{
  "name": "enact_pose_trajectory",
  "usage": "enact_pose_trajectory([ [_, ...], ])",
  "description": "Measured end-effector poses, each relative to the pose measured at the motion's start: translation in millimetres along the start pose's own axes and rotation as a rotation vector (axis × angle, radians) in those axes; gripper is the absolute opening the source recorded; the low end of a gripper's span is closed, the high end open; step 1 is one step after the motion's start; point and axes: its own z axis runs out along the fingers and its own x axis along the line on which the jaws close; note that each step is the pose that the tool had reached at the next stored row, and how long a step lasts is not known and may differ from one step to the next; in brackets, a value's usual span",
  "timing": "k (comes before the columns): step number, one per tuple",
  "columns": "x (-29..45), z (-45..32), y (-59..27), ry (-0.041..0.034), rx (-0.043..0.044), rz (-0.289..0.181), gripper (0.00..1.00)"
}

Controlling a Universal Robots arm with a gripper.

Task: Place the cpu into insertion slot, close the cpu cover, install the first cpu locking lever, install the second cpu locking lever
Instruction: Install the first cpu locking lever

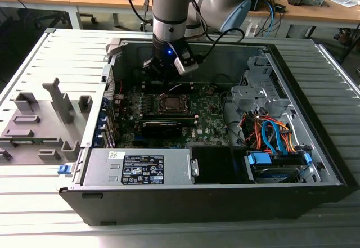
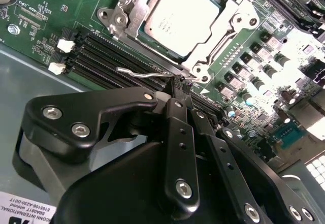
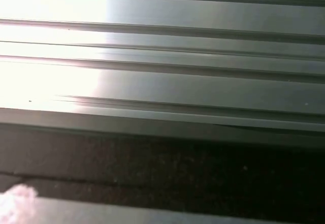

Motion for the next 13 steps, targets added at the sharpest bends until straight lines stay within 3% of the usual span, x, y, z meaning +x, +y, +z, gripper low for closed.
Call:
enact_pose_trajectory([
  [13,-12.1,1.4,-0.9,0.0003,0.0004,-0.009,0.11],
])
